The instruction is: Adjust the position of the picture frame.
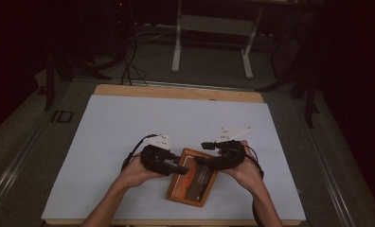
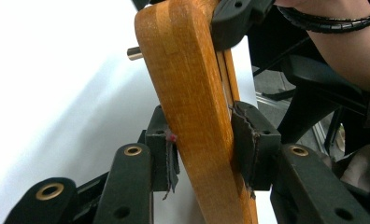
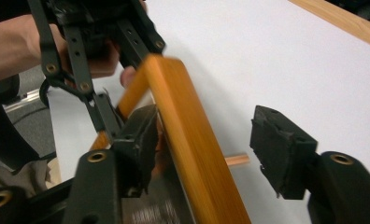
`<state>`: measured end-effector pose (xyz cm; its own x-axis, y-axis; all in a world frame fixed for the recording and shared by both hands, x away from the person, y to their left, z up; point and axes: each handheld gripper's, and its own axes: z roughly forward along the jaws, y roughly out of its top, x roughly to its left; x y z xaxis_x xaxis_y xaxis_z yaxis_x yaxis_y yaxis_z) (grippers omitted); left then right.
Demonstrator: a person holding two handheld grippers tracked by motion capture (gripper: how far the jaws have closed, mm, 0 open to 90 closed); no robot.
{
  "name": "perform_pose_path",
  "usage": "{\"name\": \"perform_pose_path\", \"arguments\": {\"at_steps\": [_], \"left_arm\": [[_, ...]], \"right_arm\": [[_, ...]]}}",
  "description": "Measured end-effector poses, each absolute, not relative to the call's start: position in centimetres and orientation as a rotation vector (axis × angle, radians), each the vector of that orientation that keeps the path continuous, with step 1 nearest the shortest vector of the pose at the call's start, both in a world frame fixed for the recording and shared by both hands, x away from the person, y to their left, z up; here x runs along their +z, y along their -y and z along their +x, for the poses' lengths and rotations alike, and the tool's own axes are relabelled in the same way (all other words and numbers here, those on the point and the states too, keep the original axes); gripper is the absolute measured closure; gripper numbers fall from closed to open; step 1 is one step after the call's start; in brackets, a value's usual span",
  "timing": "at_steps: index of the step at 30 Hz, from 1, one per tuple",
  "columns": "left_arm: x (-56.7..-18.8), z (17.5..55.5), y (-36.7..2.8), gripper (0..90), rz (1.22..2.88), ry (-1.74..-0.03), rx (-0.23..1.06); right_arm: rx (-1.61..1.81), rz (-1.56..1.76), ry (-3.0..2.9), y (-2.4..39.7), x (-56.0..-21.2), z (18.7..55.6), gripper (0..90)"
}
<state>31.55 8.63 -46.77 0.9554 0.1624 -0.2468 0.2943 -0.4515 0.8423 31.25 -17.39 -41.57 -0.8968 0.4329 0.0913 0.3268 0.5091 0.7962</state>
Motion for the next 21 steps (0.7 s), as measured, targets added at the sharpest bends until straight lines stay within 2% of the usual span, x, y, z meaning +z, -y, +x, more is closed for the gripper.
{"name": "perform_pose_path", "arguments": {"at_steps": [9,15,20,21], "left_arm": [[-47.4,30.5,-10.1,61.7,2.041,-0.374,-0.13],[-48.2,30.0,-11.0,61.0,2.027,-0.417,-0.128],[-48.8,29.9,-11.7,59.7,2.019,-0.463,-0.129],[-48.9,29.8,-11.8,59.4,2.018,-0.484,-0.128]], "right_arm": [[1.412,0.794,-2.666,19.4,-44.4,30.7,37.8],[1.458,0.859,-2.741,19.5,-46.7,30.3,44.8],[1.487,0.863,-2.794,19.3,-48.0,30.0,58.5],[1.492,0.857,-2.793,19.2,-48.0,30.0,59.1]]}}
